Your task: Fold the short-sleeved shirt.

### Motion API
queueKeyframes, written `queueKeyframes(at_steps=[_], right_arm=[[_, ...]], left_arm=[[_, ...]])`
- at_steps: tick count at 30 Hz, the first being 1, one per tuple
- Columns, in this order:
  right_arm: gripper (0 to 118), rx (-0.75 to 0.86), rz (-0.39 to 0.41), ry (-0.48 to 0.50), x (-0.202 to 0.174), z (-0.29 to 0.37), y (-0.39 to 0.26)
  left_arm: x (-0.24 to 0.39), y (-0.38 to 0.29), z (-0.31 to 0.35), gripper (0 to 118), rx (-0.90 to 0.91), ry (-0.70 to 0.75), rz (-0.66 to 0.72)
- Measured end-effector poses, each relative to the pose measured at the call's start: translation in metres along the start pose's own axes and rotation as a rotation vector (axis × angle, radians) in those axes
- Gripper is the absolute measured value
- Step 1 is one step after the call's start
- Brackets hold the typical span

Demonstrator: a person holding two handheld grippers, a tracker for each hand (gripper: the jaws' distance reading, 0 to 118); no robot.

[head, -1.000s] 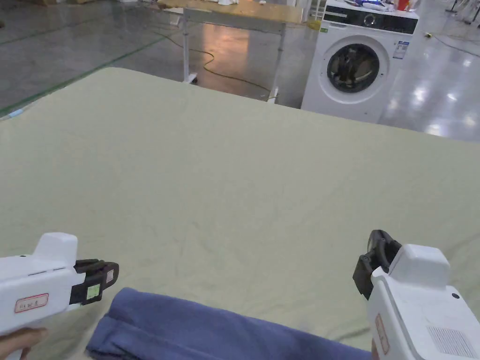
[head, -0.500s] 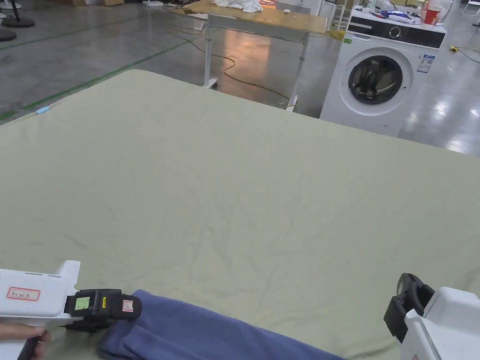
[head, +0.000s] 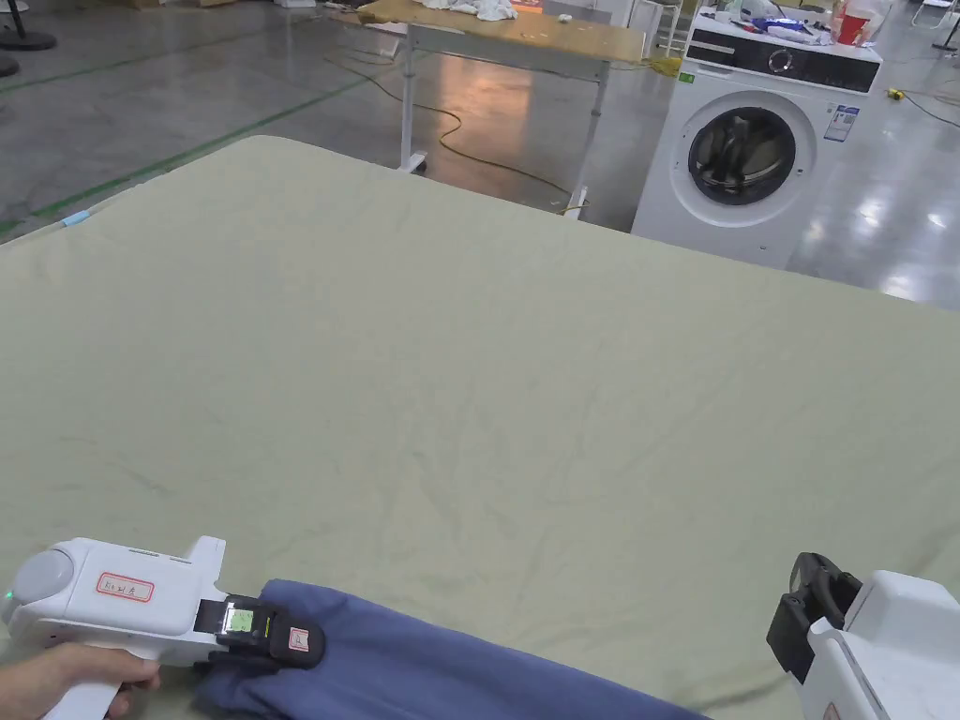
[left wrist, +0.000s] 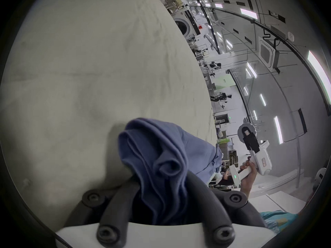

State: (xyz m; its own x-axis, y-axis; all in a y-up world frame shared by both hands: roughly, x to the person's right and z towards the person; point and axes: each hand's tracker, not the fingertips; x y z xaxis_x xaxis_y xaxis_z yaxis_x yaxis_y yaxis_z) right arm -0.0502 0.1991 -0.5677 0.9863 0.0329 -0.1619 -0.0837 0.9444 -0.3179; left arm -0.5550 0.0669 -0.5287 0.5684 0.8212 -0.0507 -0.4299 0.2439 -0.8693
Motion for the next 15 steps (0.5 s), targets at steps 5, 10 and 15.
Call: queueKeyframes(at_steps=[5, 10, 15], right_arm=[[2, 0.003, -0.002, -0.007, 0.006, 0.002, 0.002], [2, 0.009, -0.005, -0.012, 0.014, 0.002, 0.004], [2, 0.016, -0.005, -0.011, 0.019, 0.000, 0.008]], left_arm=[[0.022, 0.006, 0.015, 2, 0.001, 0.055, -0.048], [0.042, 0.023, 0.042, 2, 0.051, 0.148, -0.094], [0.058, 0.039, 0.090, 2, 0.095, 0.272, -0.120]])
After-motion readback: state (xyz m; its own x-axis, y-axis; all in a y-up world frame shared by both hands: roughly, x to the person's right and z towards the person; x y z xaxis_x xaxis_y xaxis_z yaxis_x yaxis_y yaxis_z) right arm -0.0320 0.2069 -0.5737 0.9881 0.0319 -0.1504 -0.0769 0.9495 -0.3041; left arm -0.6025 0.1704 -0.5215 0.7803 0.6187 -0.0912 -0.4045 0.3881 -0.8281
